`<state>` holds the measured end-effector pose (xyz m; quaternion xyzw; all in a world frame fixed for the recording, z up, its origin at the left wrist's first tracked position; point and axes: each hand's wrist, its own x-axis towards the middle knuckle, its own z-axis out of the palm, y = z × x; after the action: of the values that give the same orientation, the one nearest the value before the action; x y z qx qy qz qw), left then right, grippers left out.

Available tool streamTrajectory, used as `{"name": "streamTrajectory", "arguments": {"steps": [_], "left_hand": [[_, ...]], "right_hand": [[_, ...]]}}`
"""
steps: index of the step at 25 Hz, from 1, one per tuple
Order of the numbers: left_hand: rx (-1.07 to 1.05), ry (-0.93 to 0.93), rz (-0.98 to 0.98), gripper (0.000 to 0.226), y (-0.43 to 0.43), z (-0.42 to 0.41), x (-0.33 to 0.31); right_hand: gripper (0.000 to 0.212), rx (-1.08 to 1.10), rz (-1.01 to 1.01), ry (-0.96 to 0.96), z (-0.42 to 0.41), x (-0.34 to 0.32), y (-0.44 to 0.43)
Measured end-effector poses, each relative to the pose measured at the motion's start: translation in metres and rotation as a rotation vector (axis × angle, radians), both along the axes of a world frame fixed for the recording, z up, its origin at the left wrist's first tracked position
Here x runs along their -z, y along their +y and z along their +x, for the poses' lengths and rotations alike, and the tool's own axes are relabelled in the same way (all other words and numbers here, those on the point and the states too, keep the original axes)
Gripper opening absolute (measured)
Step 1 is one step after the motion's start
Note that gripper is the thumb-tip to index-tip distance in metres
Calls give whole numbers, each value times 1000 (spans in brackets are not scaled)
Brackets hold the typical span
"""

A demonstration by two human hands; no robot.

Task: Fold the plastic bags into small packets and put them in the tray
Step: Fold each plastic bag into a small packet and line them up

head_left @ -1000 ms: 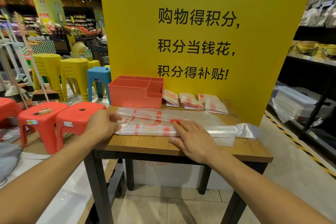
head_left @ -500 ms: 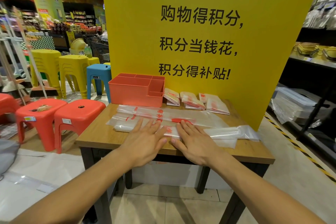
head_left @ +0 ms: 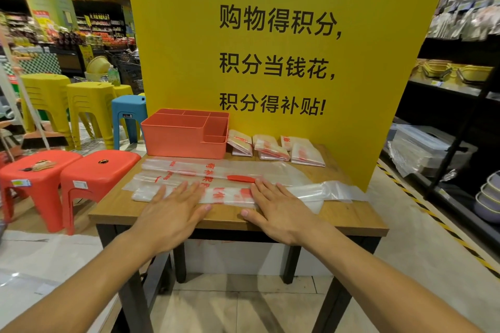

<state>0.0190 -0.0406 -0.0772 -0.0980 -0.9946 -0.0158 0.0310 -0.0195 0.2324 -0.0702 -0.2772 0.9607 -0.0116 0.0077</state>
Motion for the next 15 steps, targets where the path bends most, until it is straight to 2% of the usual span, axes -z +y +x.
{"name": "streamTrajectory", "arguments": {"steps": [3, 6, 11, 15], "left_hand": [[-6, 32, 1, 87, -21, 2, 3], [-26, 30, 14, 90, -42, 7, 7], [-34, 49, 37, 72, -49, 6, 9], [-23, 44, 56, 77, -51, 7, 11]], "right_hand": [[87, -29, -23, -1, 1, 4, -10], [89, -19, -45, -11, 3, 6, -2], [87, 78, -56, 8, 8, 6, 66], [82, 185, -42, -2, 11, 6, 108]]}}
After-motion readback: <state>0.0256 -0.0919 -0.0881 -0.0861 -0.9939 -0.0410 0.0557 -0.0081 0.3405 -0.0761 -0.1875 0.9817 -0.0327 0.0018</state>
